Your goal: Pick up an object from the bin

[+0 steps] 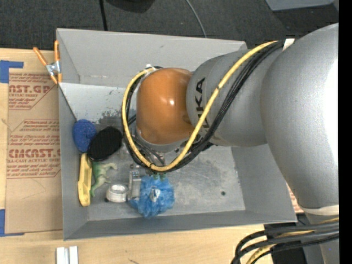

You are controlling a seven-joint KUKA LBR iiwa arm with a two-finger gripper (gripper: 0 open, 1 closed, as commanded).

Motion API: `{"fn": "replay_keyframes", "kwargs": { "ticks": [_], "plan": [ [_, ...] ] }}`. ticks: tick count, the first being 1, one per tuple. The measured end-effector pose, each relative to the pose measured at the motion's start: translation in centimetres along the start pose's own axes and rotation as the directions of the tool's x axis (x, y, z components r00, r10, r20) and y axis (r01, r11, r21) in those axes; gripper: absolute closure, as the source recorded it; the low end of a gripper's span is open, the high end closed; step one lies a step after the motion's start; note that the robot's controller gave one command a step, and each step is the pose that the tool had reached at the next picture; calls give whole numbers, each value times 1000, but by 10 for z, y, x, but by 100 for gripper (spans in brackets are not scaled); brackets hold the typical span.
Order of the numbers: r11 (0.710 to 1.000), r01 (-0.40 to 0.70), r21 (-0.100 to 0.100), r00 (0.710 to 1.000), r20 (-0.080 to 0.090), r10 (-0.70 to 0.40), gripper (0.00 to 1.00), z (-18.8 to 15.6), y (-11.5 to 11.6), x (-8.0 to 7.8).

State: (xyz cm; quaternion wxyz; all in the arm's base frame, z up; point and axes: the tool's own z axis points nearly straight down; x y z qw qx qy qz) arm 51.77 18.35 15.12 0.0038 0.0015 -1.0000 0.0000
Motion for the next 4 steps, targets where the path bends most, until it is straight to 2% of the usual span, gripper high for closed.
{"fn": "replay_keyframes", "kwargs": {
  "ticks": [1,2,3,4],
  "plan": [
    [1000,-2,-1,1000,7,2,0,-5,-1,-2],
    [998,-69,-3,998,7,69,0,24,-19,3],
    [991,-135,-4,991,7,135,0,69,-30,14],
    [999,-34,-2,999,7,34,0,79,-31,24]
  ]
}}
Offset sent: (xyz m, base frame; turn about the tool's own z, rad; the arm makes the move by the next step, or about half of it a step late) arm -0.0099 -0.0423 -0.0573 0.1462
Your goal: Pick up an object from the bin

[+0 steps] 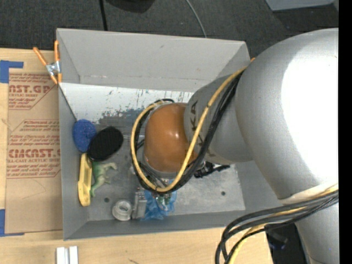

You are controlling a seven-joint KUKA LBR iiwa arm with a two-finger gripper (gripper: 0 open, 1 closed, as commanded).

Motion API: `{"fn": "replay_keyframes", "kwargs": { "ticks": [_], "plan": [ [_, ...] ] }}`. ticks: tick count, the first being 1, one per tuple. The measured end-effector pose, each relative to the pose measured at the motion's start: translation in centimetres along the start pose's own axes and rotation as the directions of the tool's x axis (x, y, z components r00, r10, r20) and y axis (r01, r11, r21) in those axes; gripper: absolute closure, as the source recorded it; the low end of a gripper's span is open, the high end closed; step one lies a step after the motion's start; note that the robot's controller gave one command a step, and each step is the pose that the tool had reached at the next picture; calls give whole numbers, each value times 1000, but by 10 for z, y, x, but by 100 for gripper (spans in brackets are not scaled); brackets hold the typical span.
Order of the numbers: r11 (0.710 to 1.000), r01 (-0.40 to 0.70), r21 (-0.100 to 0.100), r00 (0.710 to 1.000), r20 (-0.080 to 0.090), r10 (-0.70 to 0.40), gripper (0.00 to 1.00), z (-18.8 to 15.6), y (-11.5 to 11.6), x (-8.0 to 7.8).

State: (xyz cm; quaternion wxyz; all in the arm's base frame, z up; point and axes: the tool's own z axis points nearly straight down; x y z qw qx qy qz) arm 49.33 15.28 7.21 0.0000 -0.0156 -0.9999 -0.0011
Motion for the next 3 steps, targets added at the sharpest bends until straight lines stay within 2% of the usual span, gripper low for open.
{"fn": "replay_keyframes", "kwargs": {
  "ticks": [1,2,3],
  "plan": [
    [995,99,-4,995,6,-98,0,0,-48,3],
    [992,125,2,992,1,-125,0,1,-71,-3],
    [984,180,-4,984,7,-180,0,1,-83,-4]
  ]
}}
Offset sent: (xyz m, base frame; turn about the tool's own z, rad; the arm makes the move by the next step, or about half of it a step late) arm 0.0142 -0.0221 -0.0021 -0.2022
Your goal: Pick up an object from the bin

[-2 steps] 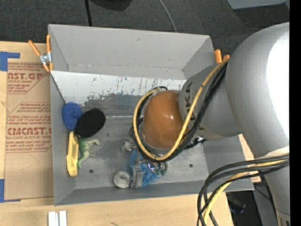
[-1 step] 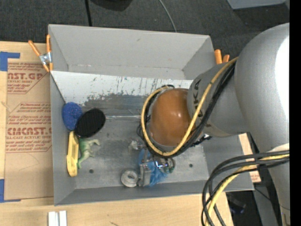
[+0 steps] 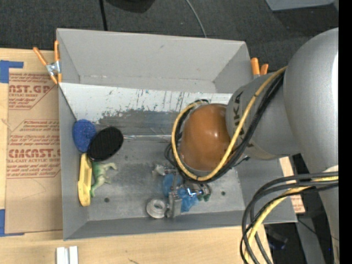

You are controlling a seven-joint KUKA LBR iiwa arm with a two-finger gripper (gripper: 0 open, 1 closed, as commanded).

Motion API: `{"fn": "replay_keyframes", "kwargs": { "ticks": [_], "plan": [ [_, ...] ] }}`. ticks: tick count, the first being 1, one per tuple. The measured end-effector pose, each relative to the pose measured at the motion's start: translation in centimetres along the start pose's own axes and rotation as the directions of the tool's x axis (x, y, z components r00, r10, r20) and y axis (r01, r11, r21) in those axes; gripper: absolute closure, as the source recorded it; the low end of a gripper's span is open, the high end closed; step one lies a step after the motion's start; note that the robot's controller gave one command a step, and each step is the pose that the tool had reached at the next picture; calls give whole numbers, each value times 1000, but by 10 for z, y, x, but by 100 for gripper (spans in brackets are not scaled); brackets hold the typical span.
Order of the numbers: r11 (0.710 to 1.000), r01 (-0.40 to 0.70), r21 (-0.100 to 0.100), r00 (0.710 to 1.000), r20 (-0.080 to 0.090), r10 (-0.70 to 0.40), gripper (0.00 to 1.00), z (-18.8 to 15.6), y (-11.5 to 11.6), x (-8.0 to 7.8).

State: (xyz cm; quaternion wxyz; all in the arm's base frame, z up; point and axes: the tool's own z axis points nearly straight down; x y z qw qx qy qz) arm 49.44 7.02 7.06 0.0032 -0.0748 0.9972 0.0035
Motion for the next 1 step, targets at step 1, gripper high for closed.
{"fn": "replay_keyframes", "kwargs": {
  "ticks": [1],
  "plan": [
    [995,-103,4,995,-5,103,0,-5,-49,10]
  ]
}}
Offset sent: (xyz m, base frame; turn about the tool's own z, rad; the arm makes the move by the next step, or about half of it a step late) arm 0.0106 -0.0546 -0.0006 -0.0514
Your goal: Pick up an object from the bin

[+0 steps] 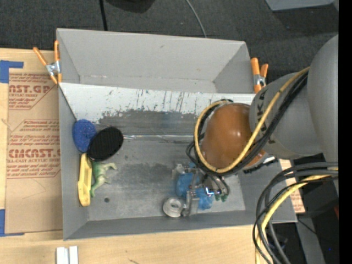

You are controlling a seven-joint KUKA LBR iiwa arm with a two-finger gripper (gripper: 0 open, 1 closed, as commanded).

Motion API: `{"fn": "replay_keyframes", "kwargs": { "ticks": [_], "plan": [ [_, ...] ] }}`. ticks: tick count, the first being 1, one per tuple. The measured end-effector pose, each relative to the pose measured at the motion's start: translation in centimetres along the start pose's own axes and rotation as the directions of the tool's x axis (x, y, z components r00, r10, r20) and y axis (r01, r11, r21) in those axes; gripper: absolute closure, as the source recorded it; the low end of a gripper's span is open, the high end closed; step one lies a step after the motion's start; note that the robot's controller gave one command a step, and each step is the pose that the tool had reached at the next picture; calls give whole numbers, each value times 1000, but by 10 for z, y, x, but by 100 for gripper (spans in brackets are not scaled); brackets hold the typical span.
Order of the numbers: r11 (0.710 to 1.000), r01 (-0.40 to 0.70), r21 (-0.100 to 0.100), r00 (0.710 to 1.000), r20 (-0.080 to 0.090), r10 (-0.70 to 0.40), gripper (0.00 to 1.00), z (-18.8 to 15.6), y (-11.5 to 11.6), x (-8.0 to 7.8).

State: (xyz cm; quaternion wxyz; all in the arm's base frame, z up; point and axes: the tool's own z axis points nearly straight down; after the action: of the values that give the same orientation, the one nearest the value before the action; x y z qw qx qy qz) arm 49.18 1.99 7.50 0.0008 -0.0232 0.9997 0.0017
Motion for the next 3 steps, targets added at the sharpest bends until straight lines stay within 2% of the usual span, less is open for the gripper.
{"fn": "replay_keyframes", "kwargs": {
  "ticks": [1,2,3],
  "plan": [
    [1000,9,2,1000,1,-9,0,1,-28,-2],
    [998,61,-2,998,1,-61,0,4,-62,-22],
    [998,66,1,998,3,-66,0,4,-109,-26]
  ]
}}
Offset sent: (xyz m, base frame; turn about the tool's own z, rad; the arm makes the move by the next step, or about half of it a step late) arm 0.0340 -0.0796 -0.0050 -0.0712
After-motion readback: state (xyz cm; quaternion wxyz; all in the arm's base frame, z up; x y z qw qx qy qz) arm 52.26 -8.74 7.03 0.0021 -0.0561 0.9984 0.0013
